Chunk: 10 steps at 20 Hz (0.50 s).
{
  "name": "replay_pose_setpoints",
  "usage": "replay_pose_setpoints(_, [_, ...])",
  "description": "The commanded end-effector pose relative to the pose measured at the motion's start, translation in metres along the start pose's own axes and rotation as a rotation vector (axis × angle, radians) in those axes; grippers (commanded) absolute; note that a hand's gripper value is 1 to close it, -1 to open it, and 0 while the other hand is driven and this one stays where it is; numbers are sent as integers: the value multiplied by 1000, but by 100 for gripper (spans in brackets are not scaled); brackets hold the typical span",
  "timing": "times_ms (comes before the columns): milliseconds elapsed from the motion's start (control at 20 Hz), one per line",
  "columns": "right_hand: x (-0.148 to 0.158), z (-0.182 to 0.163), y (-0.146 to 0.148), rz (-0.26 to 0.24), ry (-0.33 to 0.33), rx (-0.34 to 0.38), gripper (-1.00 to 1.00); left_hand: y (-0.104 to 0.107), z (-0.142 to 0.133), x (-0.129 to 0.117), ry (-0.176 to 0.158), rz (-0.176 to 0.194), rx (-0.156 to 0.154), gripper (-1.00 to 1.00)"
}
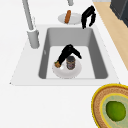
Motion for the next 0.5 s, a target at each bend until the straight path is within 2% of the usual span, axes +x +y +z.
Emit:
replay_pose_setpoints(0, [0, 0, 0, 0, 0, 0, 0, -3, 7, 3, -8, -10, 6, -100])
replay_pose_setpoints(100, [0, 0, 0, 0, 0, 0, 0, -5, 7, 5, -3, -2, 2, -100])
replay_pose_setpoints(200, [0, 0, 0, 0, 0, 0, 0, -6, 6, 3, -1, 23, 1, -100])
replay_pose_setpoints(450, [0, 0, 0, 0, 0, 0, 0, -11, -3, -1, 4, 9, -3, -100])
